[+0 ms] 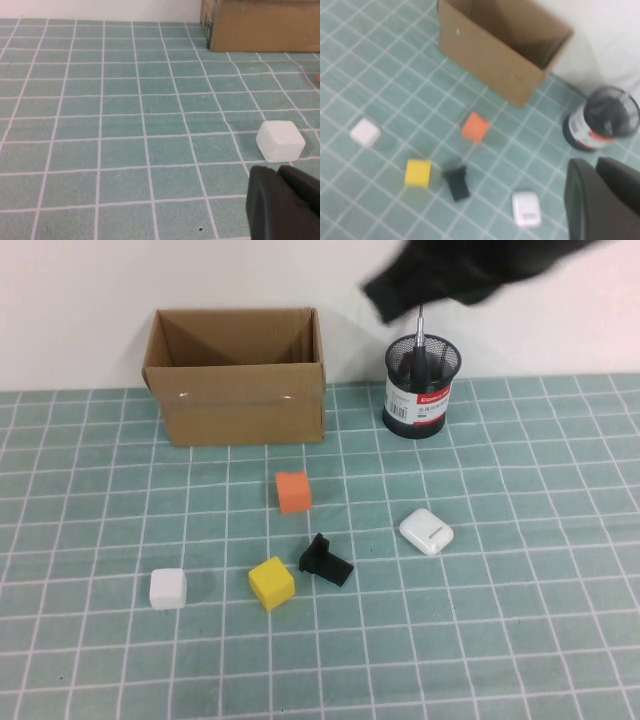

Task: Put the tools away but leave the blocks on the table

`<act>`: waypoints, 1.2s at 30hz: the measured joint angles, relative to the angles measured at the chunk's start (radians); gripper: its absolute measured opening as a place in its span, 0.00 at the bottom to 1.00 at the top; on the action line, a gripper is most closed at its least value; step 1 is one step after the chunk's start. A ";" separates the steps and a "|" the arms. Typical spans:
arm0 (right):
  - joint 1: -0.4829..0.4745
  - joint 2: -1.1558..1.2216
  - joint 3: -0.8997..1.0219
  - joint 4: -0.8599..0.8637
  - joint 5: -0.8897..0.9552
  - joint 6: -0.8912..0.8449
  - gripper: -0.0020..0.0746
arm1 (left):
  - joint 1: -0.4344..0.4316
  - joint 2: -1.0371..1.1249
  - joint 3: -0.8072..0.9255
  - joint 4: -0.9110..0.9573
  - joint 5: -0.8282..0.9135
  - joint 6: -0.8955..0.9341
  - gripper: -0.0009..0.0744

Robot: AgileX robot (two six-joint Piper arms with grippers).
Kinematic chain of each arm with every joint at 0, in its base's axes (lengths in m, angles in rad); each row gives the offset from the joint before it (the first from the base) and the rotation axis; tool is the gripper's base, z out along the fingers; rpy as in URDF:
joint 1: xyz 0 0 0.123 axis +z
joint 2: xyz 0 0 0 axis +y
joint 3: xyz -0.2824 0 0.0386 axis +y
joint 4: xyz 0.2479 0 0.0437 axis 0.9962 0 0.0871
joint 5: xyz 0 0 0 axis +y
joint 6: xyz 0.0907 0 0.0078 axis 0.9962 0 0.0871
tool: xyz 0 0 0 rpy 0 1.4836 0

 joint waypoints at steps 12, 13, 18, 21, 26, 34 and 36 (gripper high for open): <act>-0.007 -0.420 0.368 -0.116 -0.002 -0.028 0.01 | 0.000 0.000 0.000 0.000 0.000 0.000 0.01; -0.021 -0.473 0.422 -0.116 -0.004 -0.028 0.01 | 0.000 0.000 0.000 0.000 0.000 0.000 0.01; -0.226 -0.753 0.773 -0.078 -0.164 -0.019 0.01 | 0.000 0.000 0.000 0.000 0.000 0.000 0.01; -0.374 -0.909 1.031 -0.064 -0.369 -0.018 0.01 | 0.000 0.000 0.000 0.000 0.000 0.000 0.01; -0.577 -1.123 1.464 -0.030 -0.781 0.003 0.01 | 0.000 0.000 0.000 0.000 0.000 0.000 0.01; -0.747 -1.350 1.865 0.055 -1.212 0.041 0.01 | 0.000 0.000 0.000 0.000 0.000 0.000 0.01; -0.764 -1.393 1.917 0.079 -1.233 0.055 0.01 | 0.000 0.000 0.000 0.000 0.000 0.000 0.01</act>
